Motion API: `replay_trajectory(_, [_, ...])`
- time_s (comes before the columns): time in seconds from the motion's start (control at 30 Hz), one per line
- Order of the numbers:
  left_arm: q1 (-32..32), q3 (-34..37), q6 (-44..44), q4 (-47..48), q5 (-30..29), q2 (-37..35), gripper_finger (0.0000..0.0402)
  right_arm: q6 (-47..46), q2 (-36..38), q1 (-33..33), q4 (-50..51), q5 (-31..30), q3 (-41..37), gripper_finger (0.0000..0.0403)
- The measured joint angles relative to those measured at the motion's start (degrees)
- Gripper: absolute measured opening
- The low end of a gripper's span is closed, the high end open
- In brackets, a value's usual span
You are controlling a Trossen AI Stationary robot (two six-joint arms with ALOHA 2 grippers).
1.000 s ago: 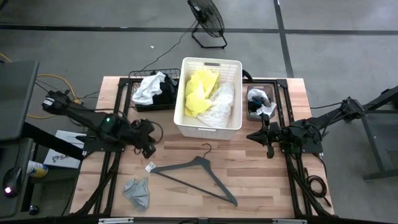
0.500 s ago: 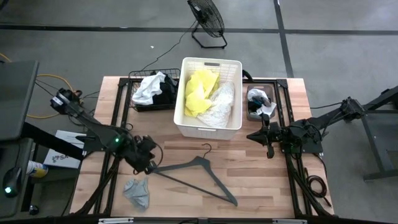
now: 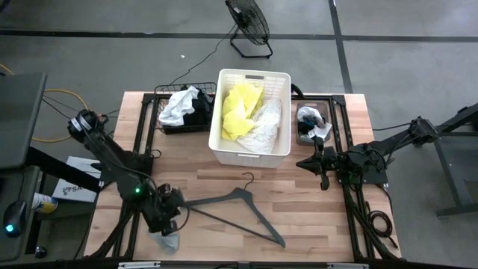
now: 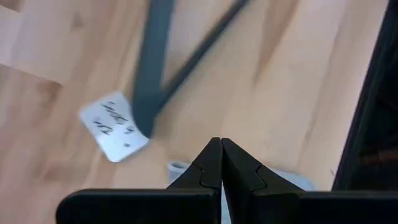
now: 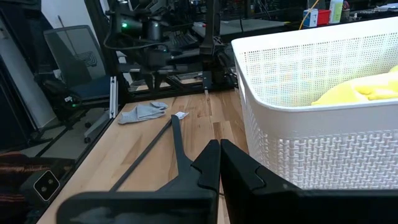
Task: Pick & Place Cloths
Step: Put the grey sock into black bin
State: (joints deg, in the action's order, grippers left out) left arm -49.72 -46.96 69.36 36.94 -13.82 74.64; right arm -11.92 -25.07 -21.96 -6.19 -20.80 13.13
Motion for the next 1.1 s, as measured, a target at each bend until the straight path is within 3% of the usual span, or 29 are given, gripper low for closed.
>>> replay_trajectory(0.4, [-1.4,0.0,-0.5,-4.6,6.5,5.1,0.0014,0.0,0.0,0.0,0.0,0.0,0.0,0.0002])
replay_trajectory(0.53, [-1.5,0.0,-0.5,-5.1,10.2,6.3,0.0053,0.0,0.0,0.0,0.0,0.0,0.0,0.0002])
replay_trajectory(0.87, [-2.1,0.0,-0.5,-10.0,16.0,6.4,0.0197,0.0,0.0,0.0,0.0,0.0,0.0,0.0002])
replay_trajectory(1.1, [-4.1,0.0,1.6,-10.1,16.0,7.6,0.0229,0.0,0.0,0.0,0.0,0.0,0.0,0.0002])
